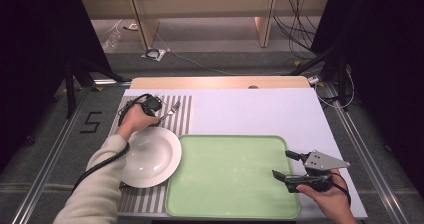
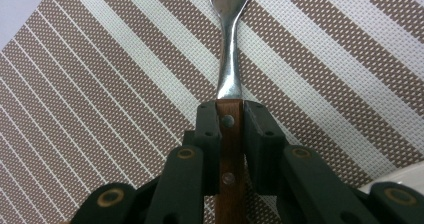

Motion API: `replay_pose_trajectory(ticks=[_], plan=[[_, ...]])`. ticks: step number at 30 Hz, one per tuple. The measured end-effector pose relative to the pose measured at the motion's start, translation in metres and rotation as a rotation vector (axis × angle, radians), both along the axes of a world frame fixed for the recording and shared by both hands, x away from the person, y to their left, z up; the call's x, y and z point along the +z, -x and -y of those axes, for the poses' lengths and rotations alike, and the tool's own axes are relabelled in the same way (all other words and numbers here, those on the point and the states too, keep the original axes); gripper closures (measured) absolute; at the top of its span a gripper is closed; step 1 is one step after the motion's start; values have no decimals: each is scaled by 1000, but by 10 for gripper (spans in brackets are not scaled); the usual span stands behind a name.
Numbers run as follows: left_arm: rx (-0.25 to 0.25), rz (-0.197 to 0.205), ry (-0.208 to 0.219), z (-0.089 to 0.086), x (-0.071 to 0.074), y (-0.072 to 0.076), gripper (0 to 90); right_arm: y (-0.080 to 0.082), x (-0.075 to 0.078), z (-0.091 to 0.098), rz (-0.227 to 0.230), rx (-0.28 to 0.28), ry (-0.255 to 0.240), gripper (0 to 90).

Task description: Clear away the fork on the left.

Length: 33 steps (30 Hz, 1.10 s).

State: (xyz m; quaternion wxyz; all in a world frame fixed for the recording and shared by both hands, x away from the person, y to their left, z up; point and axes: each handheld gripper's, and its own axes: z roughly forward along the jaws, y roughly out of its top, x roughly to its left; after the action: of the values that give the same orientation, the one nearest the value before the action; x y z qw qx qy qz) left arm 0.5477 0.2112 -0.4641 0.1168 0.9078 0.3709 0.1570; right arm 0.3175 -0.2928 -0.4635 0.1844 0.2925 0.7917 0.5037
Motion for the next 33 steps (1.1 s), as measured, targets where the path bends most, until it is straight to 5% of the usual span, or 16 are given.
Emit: replay_pose_trajectory(ticks=[33], plan=[[65,168,71,3,24,9,774,1,1,-2,22,1,-12,188]])
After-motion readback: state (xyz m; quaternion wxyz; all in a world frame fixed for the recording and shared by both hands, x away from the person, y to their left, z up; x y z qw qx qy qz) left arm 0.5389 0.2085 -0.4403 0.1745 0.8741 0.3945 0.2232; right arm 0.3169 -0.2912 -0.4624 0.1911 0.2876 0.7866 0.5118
